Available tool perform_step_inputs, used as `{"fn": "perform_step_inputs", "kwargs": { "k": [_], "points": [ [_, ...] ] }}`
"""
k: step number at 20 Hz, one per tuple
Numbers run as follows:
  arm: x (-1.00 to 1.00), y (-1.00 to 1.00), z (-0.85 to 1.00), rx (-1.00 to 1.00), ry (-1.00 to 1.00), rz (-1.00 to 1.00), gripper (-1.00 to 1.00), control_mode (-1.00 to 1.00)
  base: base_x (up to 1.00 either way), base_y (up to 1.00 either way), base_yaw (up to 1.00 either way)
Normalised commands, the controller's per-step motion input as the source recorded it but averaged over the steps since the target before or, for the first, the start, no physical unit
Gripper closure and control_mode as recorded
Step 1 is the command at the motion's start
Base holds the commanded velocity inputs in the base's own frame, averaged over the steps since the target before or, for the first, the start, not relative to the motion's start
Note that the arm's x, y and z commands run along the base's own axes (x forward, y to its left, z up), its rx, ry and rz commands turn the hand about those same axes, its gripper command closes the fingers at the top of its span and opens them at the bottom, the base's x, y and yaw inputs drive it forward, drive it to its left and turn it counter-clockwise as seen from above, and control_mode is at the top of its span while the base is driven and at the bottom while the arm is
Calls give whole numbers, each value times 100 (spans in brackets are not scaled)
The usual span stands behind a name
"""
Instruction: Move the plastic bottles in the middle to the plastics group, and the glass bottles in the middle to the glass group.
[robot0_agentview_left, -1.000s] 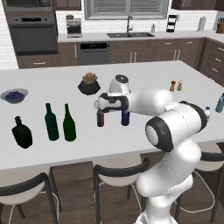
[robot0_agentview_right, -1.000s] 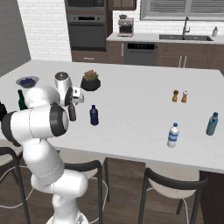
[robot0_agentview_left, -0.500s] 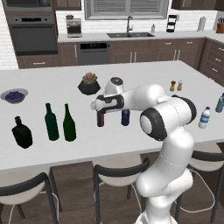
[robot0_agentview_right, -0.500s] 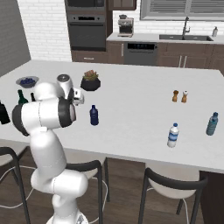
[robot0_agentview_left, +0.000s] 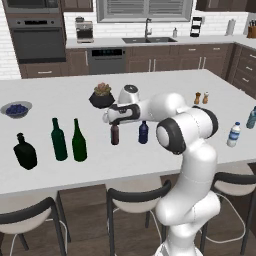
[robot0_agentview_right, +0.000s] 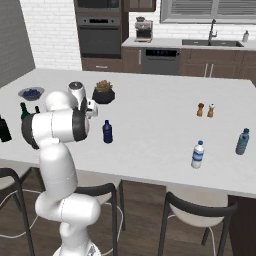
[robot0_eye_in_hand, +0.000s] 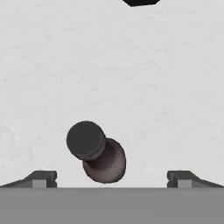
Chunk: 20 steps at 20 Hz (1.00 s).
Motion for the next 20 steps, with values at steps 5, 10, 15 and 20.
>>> {"fn": "perform_step_inputs", "kwargs": {
  "k": [5,10,15,20],
  "points": [
    [0,11,-23,0,0,0,-100,-100,0,0,0],
    [0,4,-28,0,0,0,-100,-100,0,0,0],
    [9,0,-15,0,0,0,-100,-100,0,0,0],
    [14,0,-1,0,0,0,-100,-100,0,0,0]
  ]
}}
